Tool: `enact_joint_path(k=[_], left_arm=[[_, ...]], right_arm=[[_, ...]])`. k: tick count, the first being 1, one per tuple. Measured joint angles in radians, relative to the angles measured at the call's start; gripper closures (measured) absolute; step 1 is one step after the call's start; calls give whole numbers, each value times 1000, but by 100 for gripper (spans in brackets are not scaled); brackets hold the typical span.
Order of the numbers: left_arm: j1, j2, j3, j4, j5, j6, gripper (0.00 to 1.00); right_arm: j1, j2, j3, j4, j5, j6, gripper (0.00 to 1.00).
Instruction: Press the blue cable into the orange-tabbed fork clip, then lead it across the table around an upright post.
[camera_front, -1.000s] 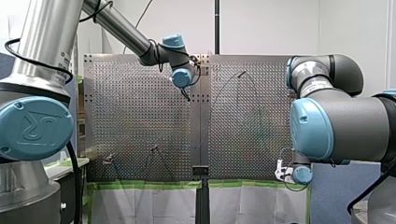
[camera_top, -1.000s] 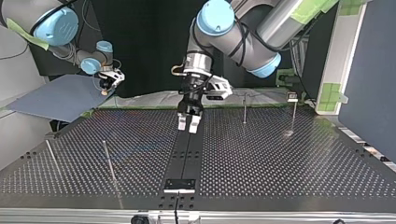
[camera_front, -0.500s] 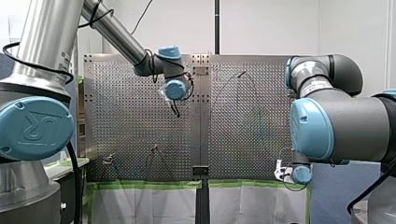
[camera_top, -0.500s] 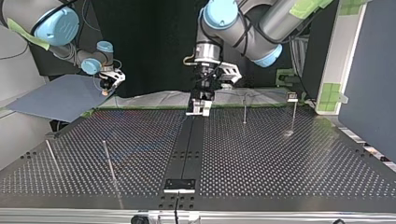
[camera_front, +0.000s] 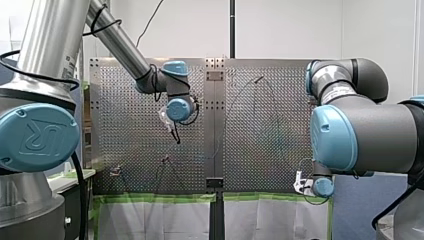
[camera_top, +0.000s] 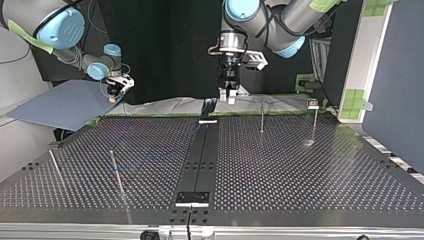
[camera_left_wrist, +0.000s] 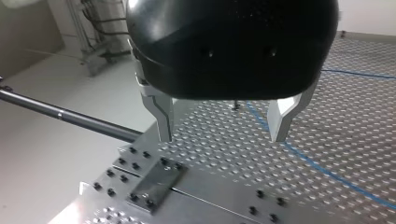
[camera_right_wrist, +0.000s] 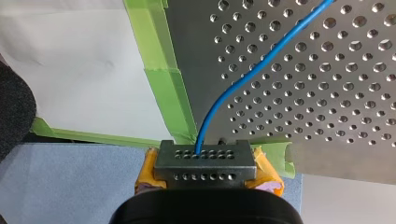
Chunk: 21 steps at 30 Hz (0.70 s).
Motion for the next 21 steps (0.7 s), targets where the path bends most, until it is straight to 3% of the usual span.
enact_joint_path(k=[21], left_arm=[[6,-1,-187,14,0,0,0]], right_arm=[[0,0,0,4,0,0,100]])
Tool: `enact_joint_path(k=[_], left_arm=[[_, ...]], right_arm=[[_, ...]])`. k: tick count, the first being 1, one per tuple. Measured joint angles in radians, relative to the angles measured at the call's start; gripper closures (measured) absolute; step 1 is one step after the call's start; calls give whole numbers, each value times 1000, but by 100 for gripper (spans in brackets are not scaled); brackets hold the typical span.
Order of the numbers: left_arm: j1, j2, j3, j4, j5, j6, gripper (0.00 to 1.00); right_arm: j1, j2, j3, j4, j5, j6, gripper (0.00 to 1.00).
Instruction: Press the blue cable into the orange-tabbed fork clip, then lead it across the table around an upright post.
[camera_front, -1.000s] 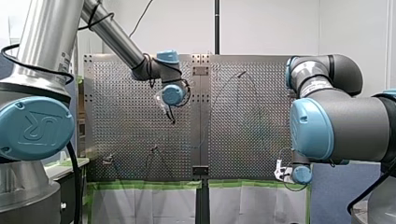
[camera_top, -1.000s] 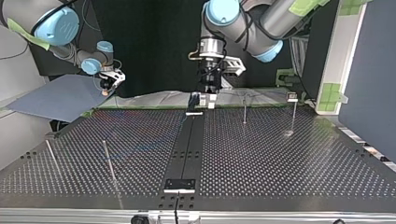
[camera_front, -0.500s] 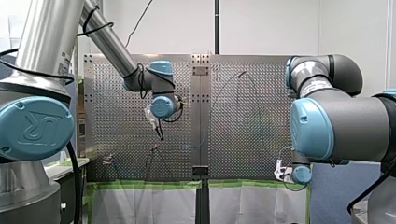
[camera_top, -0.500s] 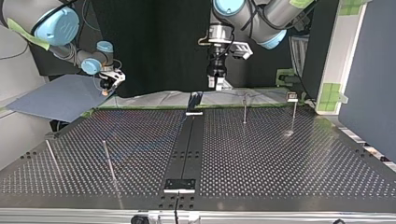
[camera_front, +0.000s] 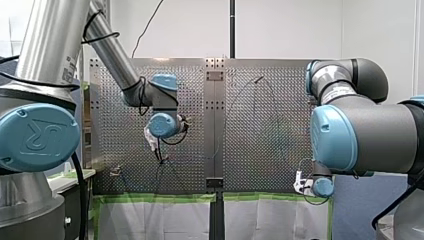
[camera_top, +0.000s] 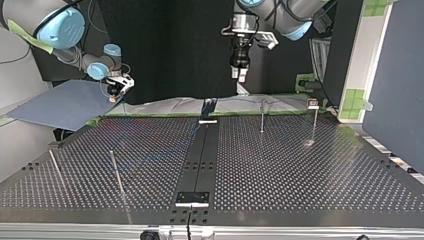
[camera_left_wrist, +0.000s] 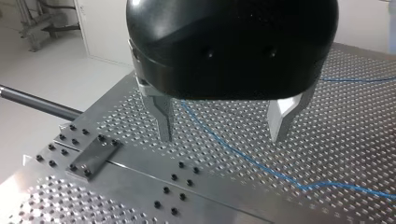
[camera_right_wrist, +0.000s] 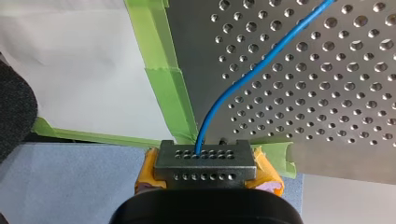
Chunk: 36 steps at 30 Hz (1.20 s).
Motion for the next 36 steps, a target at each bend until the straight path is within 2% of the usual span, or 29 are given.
enact_joint_path(k=[3,11,19,25,36], left_arm=[[3,0,-27,22,8,1,0],[18,-18,-100,93,73,-2,0],[31,-81,-167,161,141,50,0],[32,-113,-174,193,173,75,0],[32,-116,-174,198,178,78,0]], right_arm=[[1,0,0,4,0,-1,100],[1,0,0,8,0,0,100],[1,0,0,11,0,1,100],[1,0,0,12,0,0,100],[1,0,0,12,0,-1,100]])
